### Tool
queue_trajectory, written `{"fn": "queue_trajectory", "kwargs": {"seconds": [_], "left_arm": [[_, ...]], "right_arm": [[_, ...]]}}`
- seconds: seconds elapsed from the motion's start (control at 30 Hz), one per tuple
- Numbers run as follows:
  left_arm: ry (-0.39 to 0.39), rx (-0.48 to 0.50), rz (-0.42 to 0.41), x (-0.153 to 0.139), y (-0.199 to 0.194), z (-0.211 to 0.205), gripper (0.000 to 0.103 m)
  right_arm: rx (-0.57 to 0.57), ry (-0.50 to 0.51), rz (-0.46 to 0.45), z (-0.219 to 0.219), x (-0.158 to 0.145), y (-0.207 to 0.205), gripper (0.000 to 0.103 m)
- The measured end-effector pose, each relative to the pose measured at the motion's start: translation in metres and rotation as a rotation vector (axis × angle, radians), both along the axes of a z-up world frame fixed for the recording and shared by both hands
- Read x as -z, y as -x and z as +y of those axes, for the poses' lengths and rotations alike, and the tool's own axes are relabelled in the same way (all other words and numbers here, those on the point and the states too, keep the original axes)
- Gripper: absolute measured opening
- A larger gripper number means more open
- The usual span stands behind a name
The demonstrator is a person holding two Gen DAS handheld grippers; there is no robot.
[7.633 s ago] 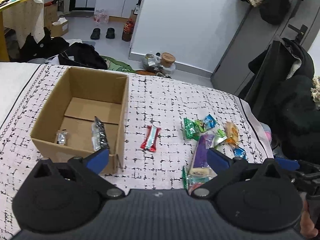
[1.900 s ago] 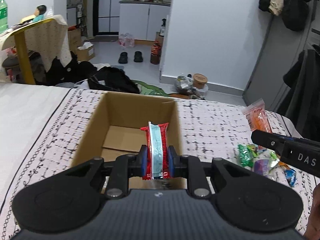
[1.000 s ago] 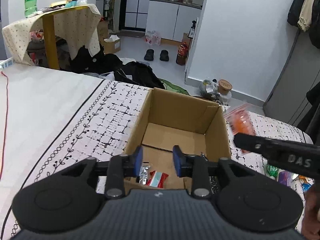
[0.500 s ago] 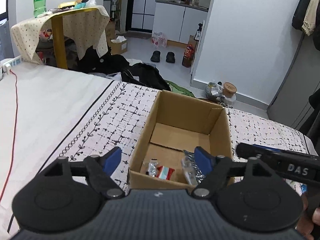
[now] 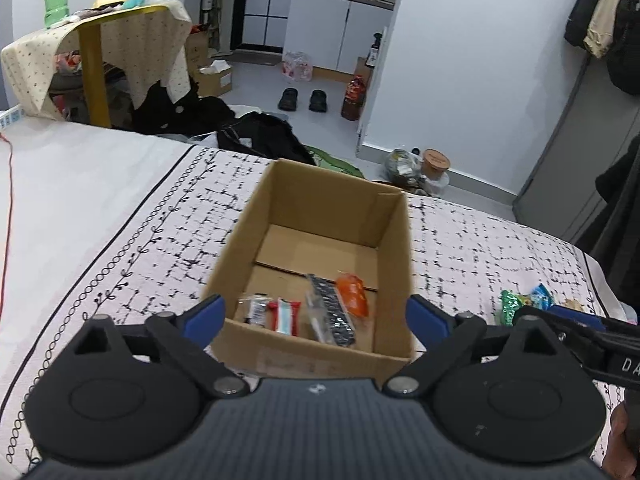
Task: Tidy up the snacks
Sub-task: 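Withdraw both grippers from the box back toward the snack pile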
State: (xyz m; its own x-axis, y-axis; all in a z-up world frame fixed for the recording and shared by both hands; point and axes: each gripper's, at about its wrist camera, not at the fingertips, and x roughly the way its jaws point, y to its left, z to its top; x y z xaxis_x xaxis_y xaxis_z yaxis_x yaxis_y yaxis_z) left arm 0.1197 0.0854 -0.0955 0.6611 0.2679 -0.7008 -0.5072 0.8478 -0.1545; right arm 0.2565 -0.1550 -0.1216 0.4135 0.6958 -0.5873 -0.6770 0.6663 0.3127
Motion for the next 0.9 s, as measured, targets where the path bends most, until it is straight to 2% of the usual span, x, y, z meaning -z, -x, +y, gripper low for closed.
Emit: {"fn": "queue_trajectory", "kwargs": {"seconds": [0.1, 0.2, 0.27, 0.43, 0.9], "left_arm": [[0.007, 0.012, -0.011, -0.001, 0.0, -0.006, 0.103], [0.015, 0.018, -0.018, -0.001, -0.001, -0.012, 0.103], [0.018, 0.022, -0.02, -0.001, -0.001, -0.017, 0.103], [0.016, 0.041, -0.014, 0.001, -0.003, -0.03, 0.103], [0.037, 0.089, -0.018, 0.003, -0.009, -0.067, 0.103]], "right_arm": [[0.02, -0.006, -0.002, -0.012, 0.0, 0.0, 0.085], [0.041, 0.003, -0.015, -0.022, 0.001, 0.0, 0.09], [0.056, 0.001, -0.02, -0.029, 0.001, 0.0, 0.097], [0.096, -0.005, -0.024, -0.051, 0.002, 0.0, 0.103], [0.116, 0.002, 0.029, -0.089, 0.006, 0.004, 0.103]]}}
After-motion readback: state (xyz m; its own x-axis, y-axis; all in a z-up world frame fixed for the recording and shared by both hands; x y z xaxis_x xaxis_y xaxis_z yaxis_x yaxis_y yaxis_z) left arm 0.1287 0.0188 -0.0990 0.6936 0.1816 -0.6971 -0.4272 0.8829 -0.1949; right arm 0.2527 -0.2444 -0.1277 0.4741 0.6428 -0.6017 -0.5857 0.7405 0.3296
